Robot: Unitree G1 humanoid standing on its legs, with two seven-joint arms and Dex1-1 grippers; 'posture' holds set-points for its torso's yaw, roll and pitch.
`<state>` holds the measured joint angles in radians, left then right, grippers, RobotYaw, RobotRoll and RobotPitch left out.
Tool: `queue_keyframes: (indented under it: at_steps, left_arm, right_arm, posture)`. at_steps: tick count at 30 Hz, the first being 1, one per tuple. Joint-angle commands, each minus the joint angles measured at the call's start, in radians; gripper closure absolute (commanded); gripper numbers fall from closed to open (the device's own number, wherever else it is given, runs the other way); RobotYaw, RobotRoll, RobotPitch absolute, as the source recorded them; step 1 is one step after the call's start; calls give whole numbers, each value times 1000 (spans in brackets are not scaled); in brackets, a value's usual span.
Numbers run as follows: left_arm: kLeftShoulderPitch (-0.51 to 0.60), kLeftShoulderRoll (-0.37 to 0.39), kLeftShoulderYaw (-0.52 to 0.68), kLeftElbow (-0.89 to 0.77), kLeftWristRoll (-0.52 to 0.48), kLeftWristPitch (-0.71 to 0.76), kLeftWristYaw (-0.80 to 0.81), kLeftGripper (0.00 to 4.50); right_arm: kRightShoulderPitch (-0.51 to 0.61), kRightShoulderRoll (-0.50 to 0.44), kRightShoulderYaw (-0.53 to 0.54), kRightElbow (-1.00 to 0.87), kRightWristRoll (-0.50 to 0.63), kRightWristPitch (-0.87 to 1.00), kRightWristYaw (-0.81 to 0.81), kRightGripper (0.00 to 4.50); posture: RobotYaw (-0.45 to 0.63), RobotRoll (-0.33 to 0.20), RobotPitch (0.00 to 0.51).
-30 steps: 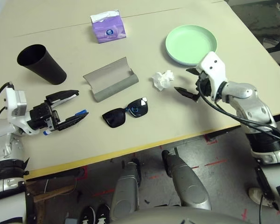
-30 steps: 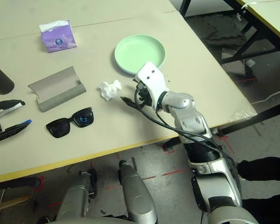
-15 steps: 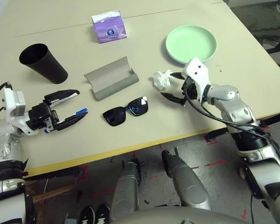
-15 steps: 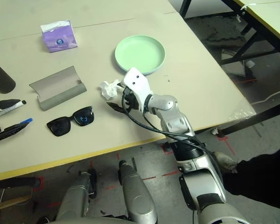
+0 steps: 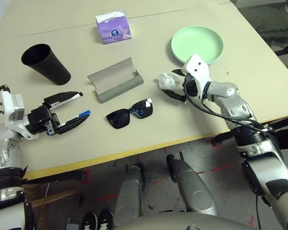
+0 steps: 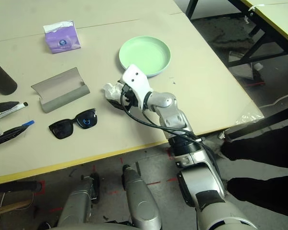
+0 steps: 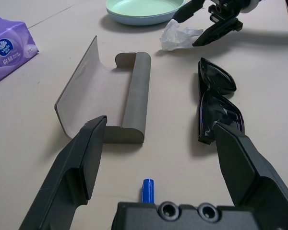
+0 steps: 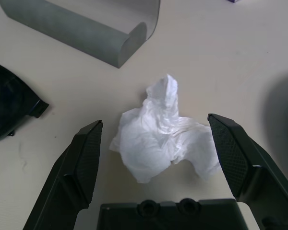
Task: Organize and tidy the items on the table.
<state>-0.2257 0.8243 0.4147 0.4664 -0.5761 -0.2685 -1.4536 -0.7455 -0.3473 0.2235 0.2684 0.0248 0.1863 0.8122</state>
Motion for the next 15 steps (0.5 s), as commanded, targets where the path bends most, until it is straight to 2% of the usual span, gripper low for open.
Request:
queue_keyframes:
  at_steps: [1, 4, 14, 15]
  left_arm:
    - [19, 8, 16, -15, 0, 2, 3, 0]
    - [19, 6, 19, -22, -1, 0, 9, 0]
    - [31, 3, 29, -62, -11, 8, 29, 0]
    - [33, 3, 29, -64, -12, 9, 30, 0]
  right_arm:
    - [-8, -2, 16, -1, 0, 13, 29, 72]
    - [-14, -5, 15, -3, 4, 29, 49, 697]
    - [-29, -14, -2, -26, 17, 60, 77, 4400]
    - [-30, -15, -4, -26, 18, 61, 78, 4459]
  posture:
    - [-131, 0, 282]
    - [-127, 0, 279]
    - [-123, 0, 279]
    - [-122, 0, 279]
